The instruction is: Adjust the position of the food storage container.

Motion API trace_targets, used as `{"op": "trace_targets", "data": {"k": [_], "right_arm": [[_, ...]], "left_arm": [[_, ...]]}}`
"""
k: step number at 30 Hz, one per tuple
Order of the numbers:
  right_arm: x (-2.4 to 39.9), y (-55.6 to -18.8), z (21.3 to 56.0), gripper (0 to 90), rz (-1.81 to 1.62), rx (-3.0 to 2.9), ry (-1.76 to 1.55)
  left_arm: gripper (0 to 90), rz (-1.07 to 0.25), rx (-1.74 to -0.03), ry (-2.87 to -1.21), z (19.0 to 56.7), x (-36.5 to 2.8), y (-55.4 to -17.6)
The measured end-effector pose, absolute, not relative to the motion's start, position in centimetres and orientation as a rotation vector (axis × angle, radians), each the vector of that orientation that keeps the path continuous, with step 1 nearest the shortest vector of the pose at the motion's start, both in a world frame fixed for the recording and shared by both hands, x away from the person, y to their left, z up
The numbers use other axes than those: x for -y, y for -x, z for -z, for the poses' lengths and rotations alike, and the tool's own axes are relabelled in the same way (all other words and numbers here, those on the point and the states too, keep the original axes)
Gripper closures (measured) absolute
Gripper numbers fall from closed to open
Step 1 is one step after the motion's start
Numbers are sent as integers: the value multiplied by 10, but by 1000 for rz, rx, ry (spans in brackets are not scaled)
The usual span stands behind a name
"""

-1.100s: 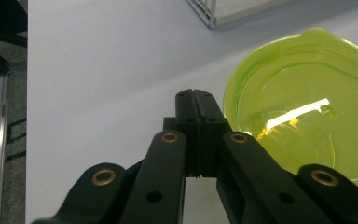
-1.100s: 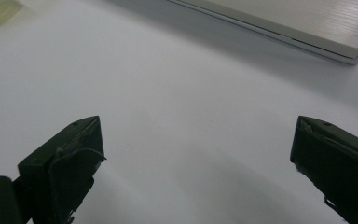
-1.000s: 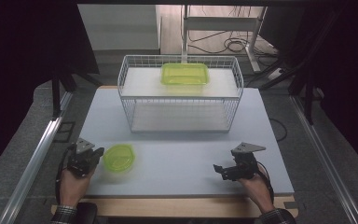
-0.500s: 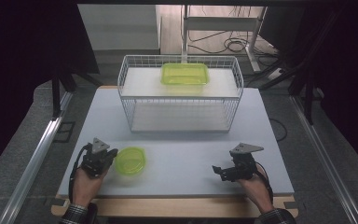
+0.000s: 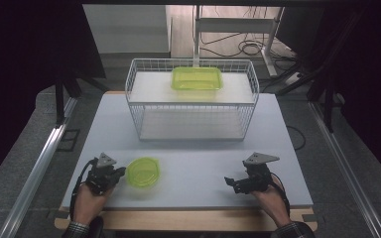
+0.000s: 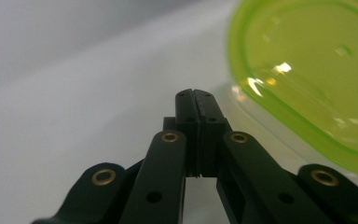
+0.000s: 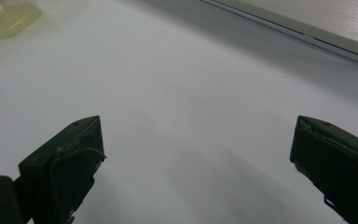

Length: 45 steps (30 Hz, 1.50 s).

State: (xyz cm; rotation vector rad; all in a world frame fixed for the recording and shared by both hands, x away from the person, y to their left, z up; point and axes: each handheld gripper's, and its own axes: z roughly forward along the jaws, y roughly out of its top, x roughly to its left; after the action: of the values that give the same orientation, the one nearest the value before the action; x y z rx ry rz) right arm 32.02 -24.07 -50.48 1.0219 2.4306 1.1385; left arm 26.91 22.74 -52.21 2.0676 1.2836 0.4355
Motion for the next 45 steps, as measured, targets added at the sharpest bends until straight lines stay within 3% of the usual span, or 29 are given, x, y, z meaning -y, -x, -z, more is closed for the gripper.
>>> {"op": "trace_targets", "data": {"k": [25, 45], "right_arm": [[237, -320, 509, 29, -1103, -2458, -1014], [234, -320, 510, 29, -1095, -2473, -1009]], "left_arm": [[900, -257, -1051, -2181, 526, -152, -284], [900, -226, -925, -2207, 530, -99, -290]]}}
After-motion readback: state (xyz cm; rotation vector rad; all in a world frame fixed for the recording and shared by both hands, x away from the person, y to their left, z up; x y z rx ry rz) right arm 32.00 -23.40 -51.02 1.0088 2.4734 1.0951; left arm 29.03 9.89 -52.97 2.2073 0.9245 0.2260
